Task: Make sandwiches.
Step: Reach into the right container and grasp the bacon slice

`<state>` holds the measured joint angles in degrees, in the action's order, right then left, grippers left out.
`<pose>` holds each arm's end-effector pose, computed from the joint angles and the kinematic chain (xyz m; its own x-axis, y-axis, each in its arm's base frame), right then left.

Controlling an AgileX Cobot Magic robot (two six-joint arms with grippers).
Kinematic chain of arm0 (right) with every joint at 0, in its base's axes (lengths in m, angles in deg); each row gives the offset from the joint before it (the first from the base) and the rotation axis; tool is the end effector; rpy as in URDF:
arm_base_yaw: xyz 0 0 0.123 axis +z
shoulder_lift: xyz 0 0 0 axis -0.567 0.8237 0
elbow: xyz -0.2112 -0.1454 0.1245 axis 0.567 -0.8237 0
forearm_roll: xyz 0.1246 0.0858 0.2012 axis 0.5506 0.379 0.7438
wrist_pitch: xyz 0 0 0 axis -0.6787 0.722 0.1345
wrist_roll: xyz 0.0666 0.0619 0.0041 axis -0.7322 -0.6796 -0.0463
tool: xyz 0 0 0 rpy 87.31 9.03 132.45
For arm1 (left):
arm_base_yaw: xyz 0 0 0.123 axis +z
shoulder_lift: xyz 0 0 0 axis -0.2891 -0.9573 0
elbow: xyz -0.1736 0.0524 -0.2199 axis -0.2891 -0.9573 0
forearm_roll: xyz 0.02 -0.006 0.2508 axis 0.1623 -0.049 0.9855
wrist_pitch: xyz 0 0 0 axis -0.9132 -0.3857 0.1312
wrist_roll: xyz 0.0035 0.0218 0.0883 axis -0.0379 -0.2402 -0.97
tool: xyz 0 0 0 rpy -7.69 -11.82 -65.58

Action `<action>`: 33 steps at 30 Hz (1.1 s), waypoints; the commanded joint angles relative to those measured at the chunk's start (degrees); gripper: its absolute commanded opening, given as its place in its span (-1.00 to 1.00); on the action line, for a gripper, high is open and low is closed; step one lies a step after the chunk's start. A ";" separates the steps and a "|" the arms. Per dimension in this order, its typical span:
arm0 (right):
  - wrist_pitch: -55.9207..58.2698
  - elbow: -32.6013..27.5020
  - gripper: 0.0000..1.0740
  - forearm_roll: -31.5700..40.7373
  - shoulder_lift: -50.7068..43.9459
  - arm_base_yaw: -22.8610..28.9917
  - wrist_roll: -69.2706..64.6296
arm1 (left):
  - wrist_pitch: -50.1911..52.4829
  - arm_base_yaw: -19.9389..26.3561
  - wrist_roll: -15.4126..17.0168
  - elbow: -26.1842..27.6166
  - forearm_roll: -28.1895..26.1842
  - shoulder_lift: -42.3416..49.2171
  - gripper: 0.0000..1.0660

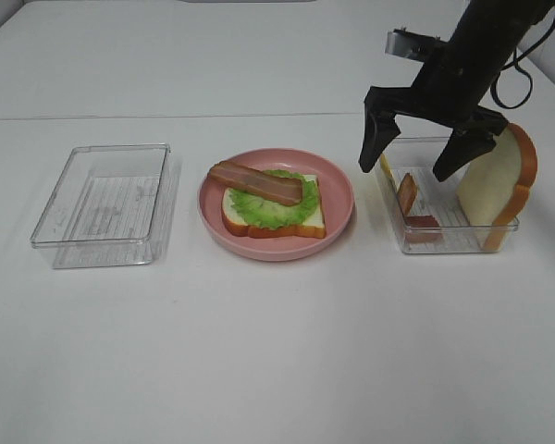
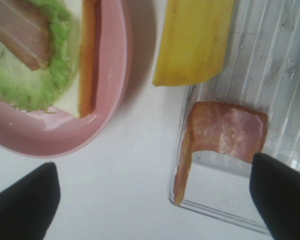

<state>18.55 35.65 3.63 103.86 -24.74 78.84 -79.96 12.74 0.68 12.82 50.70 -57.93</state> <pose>0.4246 0.0953 0.1884 -0.9831 -0.1515 -0.1024 -0.1721 0.9559 0.2379 -0.0089 0.0007 0.2812 -0.4490 0.0188 -0.8933 0.0652 0.9978 -0.0117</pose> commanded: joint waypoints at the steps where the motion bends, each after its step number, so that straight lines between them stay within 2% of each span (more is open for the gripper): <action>1: 0.40 0.23 0.83 0.06 1.83 0.17 0.17 | 0.23 -0.29 -0.06 -0.11 -0.40 0.86 0.83; 9: 0.40 0.23 0.82 0.80 2.75 0.17 0.17 | 0.23 -0.29 -0.06 -0.11 -0.40 0.86 0.83; 13: 0.92 0.23 0.73 1.78 2.98 0.17 1.03 | 0.23 -0.29 -0.06 -0.11 -0.40 0.86 0.83; 15: 1.03 0.23 0.55 2.35 3.15 0.17 1.49 | 0.23 -0.29 -0.06 -0.11 -0.40 0.86 0.83; 16: 1.03 0.23 0.55 2.35 3.15 0.17 1.49 | 0.23 -0.29 -0.06 -0.11 -0.40 0.86 0.83; 18: 0.92 0.23 0.43 2.35 3.21 0.17 1.43 | 0.23 -0.29 -0.06 -0.11 -0.40 0.86 0.83; 27: 0.80 0.23 0.32 2.29 3.90 0.17 1.43 | 0.23 -0.29 -0.06 -0.11 -0.40 0.86 0.83; 29: 0.80 0.23 0.14 2.23 3.90 0.17 1.43 | 0.23 -0.29 -0.06 -0.11 -0.40 0.86 0.83; 30: 0.80 0.23 0.14 2.23 3.90 0.17 1.43 | 0.23 -0.29 -0.06 -0.11 -0.40 0.86 0.83; 31: 0.80 0.23 -0.05 2.06 3.90 0.17 1.43 | 0.23 -0.29 -0.06 -0.11 -0.40 0.86 0.83; 32: 0.80 0.23 -0.05 2.06 3.90 0.17 1.43 | 0.23 -0.29 -0.06 -0.11 -0.40 0.86 0.83; 33: 0.80 0.23 -0.15 2.06 3.90 0.17 1.43 | 0.23 -0.29 -0.06 -0.11 -0.40 0.86 0.83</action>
<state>18.95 35.65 5.47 107.58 -24.74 79.87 -79.96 12.74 0.68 12.82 50.70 -57.93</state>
